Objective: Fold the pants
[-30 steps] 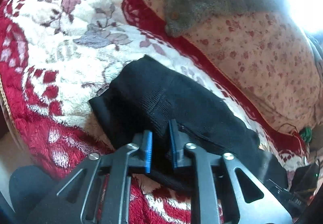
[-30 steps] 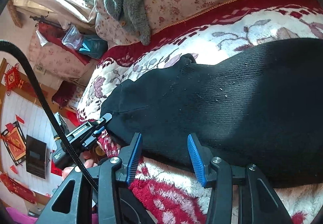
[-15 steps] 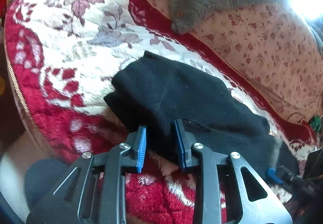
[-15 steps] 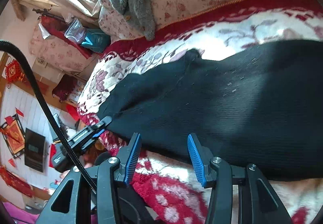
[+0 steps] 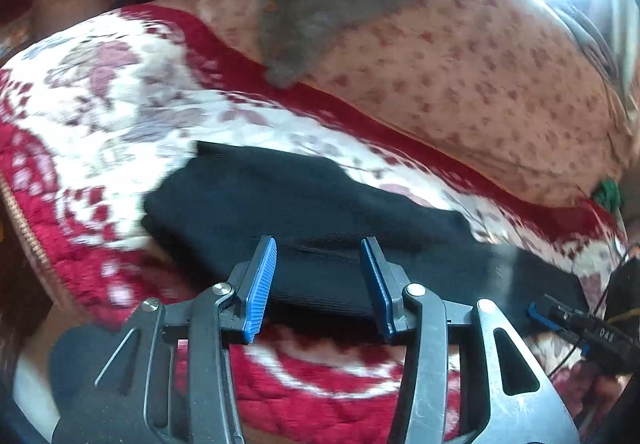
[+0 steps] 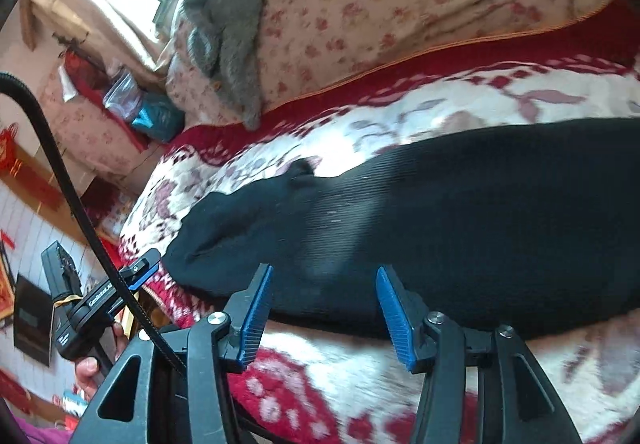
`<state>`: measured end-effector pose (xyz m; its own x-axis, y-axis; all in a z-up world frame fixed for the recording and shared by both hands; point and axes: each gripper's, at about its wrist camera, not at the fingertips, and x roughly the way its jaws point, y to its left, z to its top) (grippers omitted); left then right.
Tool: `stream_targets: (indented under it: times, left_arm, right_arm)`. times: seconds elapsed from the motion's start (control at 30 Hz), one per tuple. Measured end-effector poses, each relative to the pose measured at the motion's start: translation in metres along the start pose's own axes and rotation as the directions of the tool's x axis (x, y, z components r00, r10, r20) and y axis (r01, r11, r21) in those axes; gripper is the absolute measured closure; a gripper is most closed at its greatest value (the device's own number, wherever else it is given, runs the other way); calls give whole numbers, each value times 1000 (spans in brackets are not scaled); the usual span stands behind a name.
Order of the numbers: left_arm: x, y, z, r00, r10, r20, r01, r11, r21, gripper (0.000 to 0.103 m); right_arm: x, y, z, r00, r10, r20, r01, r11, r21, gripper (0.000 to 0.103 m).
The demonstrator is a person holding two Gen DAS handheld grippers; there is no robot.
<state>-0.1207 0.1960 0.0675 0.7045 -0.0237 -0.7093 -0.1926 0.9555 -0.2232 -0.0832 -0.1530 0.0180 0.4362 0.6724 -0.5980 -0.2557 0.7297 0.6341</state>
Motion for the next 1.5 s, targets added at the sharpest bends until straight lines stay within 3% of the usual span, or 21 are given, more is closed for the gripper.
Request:
stream_targets:
  times: [0.1, 0.33, 0.6, 0.9, 1.1, 1.2, 1.4, 1.5]
  left_arm:
    - [12, -25, -1, 999, -35, -35, 37, 999, 36, 60]
    - [42, -68, -4, 996, -41, -74, 51, 990, 131, 60]
    - [73, -74, -4, 992, -25, -126, 42, 991, 130, 60]
    - [51, -93, 2, 994, -86, -70, 100, 971, 218, 60]
    - [52, -127, -1, 983, -147, -113, 174, 940, 294, 60]
    - [62, -143, -3, 970, -174, -170, 219, 928, 302, 60]
    - [72, -169, -4, 952, -210, -224, 274, 909, 315, 60]
    - [74, -181, -3, 944, -234, -232, 300, 902, 312, 60]
  right_arm:
    - [-14, -12, 0, 999, -28, 26, 28, 999, 23, 52]
    - [-33, -26, 3, 994, -86, 63, 83, 996, 43, 52]
    - [-44, -34, 3, 991, -110, 77, 107, 993, 46, 52]
    - [-70, -44, 6, 975, -187, 121, 184, 982, 33, 52]
    - [-99, -69, 4, 965, -212, 156, 199, 975, 94, 47]
    - [-117, -84, 1, 954, -240, 182, 218, 967, 133, 45]
    - [-138, -103, -5, 941, -280, 193, 250, 954, 166, 45]
    - [-148, -120, -7, 928, -317, 194, 270, 934, 236, 45]
